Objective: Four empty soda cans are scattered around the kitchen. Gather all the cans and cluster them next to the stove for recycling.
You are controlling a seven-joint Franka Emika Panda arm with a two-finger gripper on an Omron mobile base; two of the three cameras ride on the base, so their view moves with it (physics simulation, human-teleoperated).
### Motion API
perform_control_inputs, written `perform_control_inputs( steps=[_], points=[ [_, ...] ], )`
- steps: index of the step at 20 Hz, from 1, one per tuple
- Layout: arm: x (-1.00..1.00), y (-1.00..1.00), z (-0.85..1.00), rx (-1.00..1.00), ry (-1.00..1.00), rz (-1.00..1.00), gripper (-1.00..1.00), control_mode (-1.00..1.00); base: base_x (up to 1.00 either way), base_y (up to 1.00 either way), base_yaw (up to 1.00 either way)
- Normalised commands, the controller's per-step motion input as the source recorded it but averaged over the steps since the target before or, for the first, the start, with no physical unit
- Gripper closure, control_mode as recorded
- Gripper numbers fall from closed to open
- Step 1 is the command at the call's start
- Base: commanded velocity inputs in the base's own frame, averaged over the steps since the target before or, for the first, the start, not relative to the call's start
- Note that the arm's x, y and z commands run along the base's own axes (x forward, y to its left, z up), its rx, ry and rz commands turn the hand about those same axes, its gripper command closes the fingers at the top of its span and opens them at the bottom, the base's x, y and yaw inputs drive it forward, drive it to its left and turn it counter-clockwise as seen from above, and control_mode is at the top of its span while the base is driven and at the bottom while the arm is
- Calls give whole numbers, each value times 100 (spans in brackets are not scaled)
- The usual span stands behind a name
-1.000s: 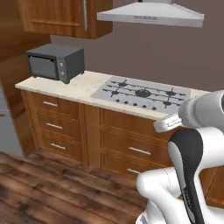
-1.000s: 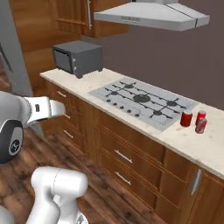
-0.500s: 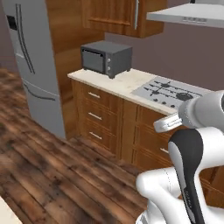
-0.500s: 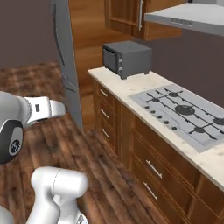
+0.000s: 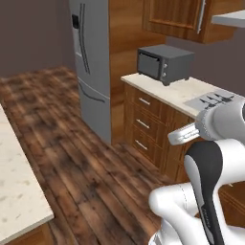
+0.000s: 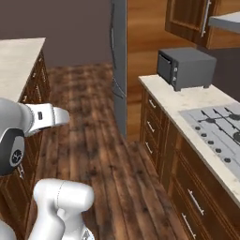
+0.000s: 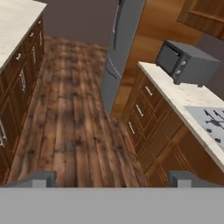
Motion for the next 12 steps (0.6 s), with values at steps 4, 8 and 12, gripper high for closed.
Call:
perform_control_inputs(
  steps=[4, 8, 12],
  points=[
    [0, 0, 0, 0, 0, 0, -100, 100, -17, 20, 29],
    [0, 0, 0, 0, 0, 0, -100, 100, 0, 65, 14],
    [0, 0, 0, 0, 0, 0, -100, 100, 3, 85, 3]
  ],
)
